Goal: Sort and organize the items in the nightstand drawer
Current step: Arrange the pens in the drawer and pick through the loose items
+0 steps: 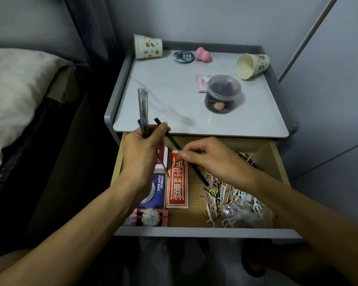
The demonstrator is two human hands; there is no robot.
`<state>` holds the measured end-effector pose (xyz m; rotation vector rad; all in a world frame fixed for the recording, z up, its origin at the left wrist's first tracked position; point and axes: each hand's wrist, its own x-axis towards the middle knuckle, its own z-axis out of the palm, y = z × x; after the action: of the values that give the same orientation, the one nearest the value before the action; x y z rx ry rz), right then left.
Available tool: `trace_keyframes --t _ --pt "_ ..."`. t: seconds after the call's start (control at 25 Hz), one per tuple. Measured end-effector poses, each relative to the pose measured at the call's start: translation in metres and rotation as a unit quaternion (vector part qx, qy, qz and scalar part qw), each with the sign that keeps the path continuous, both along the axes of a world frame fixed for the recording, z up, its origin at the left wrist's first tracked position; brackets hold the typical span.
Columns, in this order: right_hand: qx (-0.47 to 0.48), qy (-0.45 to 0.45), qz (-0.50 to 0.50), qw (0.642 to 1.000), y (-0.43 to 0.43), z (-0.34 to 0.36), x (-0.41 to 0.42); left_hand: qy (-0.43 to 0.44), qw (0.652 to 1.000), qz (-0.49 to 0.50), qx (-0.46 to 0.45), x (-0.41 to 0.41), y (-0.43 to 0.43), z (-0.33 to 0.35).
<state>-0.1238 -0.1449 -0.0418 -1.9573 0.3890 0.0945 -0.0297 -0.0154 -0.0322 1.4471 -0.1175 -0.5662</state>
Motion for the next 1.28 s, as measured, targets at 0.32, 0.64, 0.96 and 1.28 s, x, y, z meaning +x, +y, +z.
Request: trace_keyframes --t 0.32,0.64,0.96,1.28 --pt "0.029 0.183 0.04 0.982 0.002 -0.028 -0.004 0.024 0.997 0.074 0.021 0.03 0.016 0.006" --pt "-0.011 0.27 -0.108 0.957 0.026 -0.098 0.052 0.09 0.992 0.09 -0.022 0.041 0.028 0.019" --pt "-0.141 0.213 -0.068 0.965 0.038 -0.115 0.065 0.104 0.991 0.087 -0.01 0.046 0.026 0.012" --pt "-0.177 0.183 -0.046 0.966 0.033 -0.092 0.051 0.107 0.992 0.05 -0.045 0.039 0.024 0.006"
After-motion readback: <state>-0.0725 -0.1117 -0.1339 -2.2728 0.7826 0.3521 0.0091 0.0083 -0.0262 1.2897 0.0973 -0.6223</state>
